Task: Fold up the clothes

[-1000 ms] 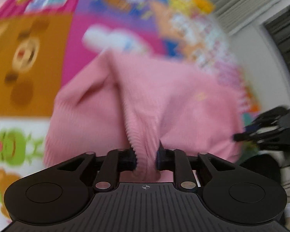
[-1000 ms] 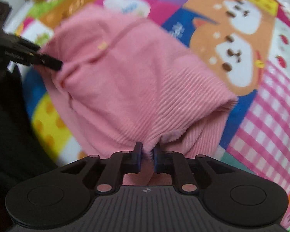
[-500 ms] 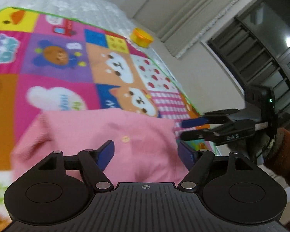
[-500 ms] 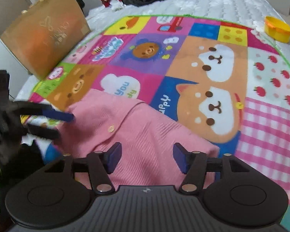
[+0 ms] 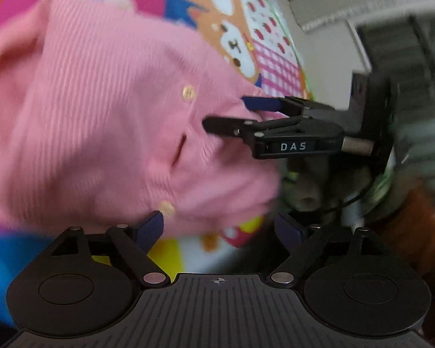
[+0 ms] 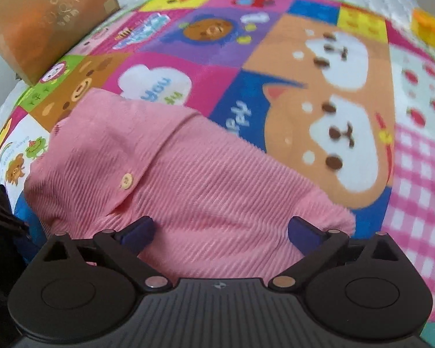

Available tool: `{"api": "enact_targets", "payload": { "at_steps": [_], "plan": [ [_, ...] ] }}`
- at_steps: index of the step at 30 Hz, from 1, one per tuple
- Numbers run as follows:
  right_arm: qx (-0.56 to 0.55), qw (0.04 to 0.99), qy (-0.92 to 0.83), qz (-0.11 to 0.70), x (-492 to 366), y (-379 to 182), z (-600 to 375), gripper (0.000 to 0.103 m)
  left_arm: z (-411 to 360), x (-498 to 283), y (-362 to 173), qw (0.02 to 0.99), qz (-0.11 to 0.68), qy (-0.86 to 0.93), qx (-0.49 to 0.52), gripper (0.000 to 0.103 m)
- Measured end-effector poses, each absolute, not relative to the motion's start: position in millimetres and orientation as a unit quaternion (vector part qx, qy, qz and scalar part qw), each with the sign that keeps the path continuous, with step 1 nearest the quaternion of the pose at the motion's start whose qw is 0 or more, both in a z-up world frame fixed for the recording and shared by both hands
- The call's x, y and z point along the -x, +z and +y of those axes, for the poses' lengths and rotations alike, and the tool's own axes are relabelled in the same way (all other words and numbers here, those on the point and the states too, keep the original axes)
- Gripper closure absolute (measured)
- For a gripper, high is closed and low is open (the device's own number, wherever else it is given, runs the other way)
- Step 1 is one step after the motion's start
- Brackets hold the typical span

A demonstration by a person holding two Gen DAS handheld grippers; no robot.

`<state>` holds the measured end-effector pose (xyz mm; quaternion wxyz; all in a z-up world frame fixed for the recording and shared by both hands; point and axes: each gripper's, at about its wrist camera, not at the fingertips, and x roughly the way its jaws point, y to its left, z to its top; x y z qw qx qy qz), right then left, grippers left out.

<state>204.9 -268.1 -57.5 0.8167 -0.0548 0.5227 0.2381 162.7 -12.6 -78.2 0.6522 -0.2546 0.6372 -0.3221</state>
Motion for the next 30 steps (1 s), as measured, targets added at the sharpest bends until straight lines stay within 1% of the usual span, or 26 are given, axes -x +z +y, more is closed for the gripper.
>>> {"api": "enact_targets", "payload": {
  "at_steps": [2,3,5,6,8,9,10,13,15,20,24,25,26,27,28,29,30],
  "plan": [
    [0.085,0.827,0.244,0.500,-200,-47,-265,0.004,-9,-164,-93,0.646,0.652,-0.298,0.262,0.016],
    [0.098,0.832,0.241,0.490,-199,-43,-265,0.004,-9,-166,-101,0.648,0.657,-0.285,0.260,0.021],
    [0.124,0.842,0.235,0.470,-199,-35,-265,0.004,-5,-170,-115,0.641,0.663,-0.266,0.281,0.023],
    [0.137,0.846,0.232,0.459,-199,-31,-265,0.004,-2,-171,-120,0.640,0.660,-0.260,0.295,0.026],
    [0.149,0.853,0.223,0.448,-203,-27,-268,0.004,0,-176,-120,0.655,0.647,-0.248,0.301,0.044],
    [0.147,0.854,0.217,0.449,-206,-26,-271,0.004,1,-179,-120,0.666,0.641,-0.242,0.294,0.061],
    [0.145,0.856,0.210,0.449,-210,-26,-274,0.004,1,-182,-119,0.676,0.636,-0.236,0.287,0.071],
    [0.137,0.861,0.195,0.448,-217,-27,-281,0.004,4,-198,-116,0.702,0.619,-0.224,0.271,0.077],
    [0.132,0.863,0.189,0.449,-220,-29,-285,0.004,4,-212,-110,0.725,0.602,-0.222,0.250,0.077],
    [0.117,0.862,0.187,0.457,-224,-37,-286,0.004,5,-256,-86,0.805,0.539,-0.192,0.160,0.077],
    [0.097,0.862,0.190,0.460,-225,-38,-284,0.003,5,-291,-69,0.858,0.481,-0.160,0.089,0.069],
    [0.089,0.862,0.191,0.460,-226,-37,-284,0.003,8,-297,-66,0.866,0.470,-0.149,0.085,0.063],
    [0.080,0.864,0.190,0.459,-226,-35,-285,0.003,14,-300,-64,0.870,0.465,-0.135,0.092,0.061],
    [0.071,0.867,0.189,0.455,-227,-33,-285,0.002,21,-300,-62,0.870,0.463,-0.126,0.114,0.054],
    [0.058,0.871,0.188,0.450,-227,-32,-286,0.002,30,-296,-60,0.865,0.463,-0.120,0.148,0.051],
    [0.039,0.877,0.182,0.443,-230,-33,-287,0.000,35,-292,-60,0.860,0.462,-0.118,0.182,0.050],
    [0.020,0.882,0.175,0.437,-232,-34,-288,0.000,40,-284,-60,0.853,0.459,-0.121,0.217,0.045]
  ]
}}
